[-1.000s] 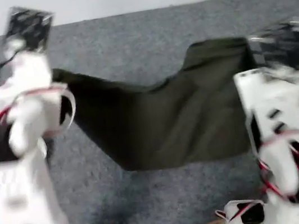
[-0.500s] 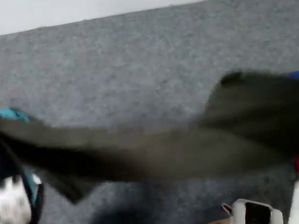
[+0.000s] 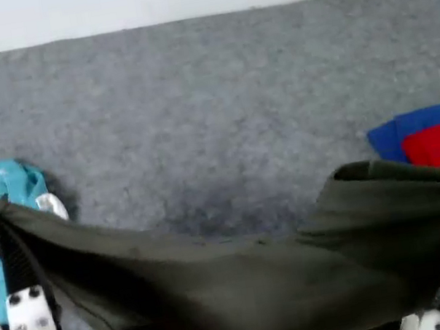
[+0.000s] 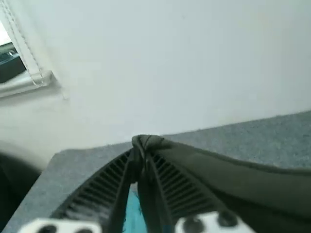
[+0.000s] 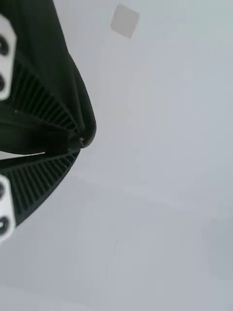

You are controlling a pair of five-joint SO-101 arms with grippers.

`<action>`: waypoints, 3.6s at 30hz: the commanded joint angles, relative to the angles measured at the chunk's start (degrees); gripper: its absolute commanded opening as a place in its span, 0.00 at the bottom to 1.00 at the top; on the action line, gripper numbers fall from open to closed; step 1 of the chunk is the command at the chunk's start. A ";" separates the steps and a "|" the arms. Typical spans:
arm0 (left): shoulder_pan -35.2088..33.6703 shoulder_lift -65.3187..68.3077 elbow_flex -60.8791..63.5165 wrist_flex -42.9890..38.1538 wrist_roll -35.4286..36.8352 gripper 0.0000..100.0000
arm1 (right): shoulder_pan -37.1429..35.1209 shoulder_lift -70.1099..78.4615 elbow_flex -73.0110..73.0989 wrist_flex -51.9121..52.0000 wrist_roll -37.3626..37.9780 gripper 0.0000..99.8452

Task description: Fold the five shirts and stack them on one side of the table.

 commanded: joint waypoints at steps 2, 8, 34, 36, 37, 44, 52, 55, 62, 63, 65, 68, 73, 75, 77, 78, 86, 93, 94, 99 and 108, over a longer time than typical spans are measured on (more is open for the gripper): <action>-0.35 0.00 7.78 -4.31 0.00 0.01 | 0.75 3.03 7.38 -1.01 -0.62 0.01; -0.35 0.00 22.55 -16.62 0.00 0.01 | 0.40 11.12 21.01 -9.45 -0.62 0.01; -0.26 59.87 12.09 -56.00 0.00 0.01 | -21.58 76.18 -4.66 -33.63 -0.35 0.01; -0.26 64.18 6.46 -54.86 0.00 0.01 | -22.02 81.98 -12.40 -33.54 -0.35 0.01; -0.26 66.11 3.38 -53.71 0.00 0.01 | -22.20 84.70 -16.26 -33.36 -0.35 0.01; -0.35 80.35 -18.59 -45.19 0.09 0.01 | -25.10 102.02 -43.60 -28.00 -0.09 0.01; -0.35 96.88 -41.98 -36.57 0.00 0.01 | -25.19 113.89 -56.00 -28.44 0.00 0.01; -0.35 102.77 -51.12 -34.20 0.00 0.01 | -25.63 115.65 -56.35 -30.02 0.00 0.01; -0.09 114.81 -69.14 -19.08 0.00 0.01 | -25.89 118.46 -56.00 -19.74 1.76 0.01; -0.18 116.22 -70.73 -17.23 -0.09 0.01 | -25.89 118.81 -56.18 -16.92 2.37 0.01; -0.18 118.51 -73.19 -14.07 -0.09 0.01 | -25.98 118.55 -56.26 -11.03 3.52 0.01; 0.09 120.00 -77.14 -6.24 -0.09 0.01 | -25.98 117.05 -58.46 0.84 3.96 0.01; -0.79 119.47 -78.37 1.32 0.00 0.01 | -27.38 114.07 -64.70 21.76 5.27 0.01; -1.32 118.59 -76.97 1.32 0.09 0.01 | -27.21 112.57 -64.35 22.11 5.71 0.01; -1.14 116.75 -72.57 1.32 0.09 0.01 | -26.07 110.46 -63.47 22.29 5.63 0.01; -1.14 115.08 -69.49 1.32 0.09 0.01 | -26.07 109.05 -62.15 22.29 5.63 0.01; -1.58 94.33 -34.33 1.14 0.70 0.01 | -28.00 85.58 -24.53 22.20 5.80 0.01; -1.58 81.93 -14.81 1.14 -3.52 0.01 | -29.85 60.70 13.71 19.38 9.32 0.01; -1.58 80.70 -12.44 1.14 -4.04 0.01 | -29.85 57.63 18.02 18.51 9.67 0.01; -1.58 75.78 -2.33 0.97 -4.75 0.01 | -29.85 44.79 36.13 14.55 13.36 0.01; -1.67 65.05 13.05 0.88 -5.80 0.01 | -29.85 30.81 51.69 13.05 14.86 0.01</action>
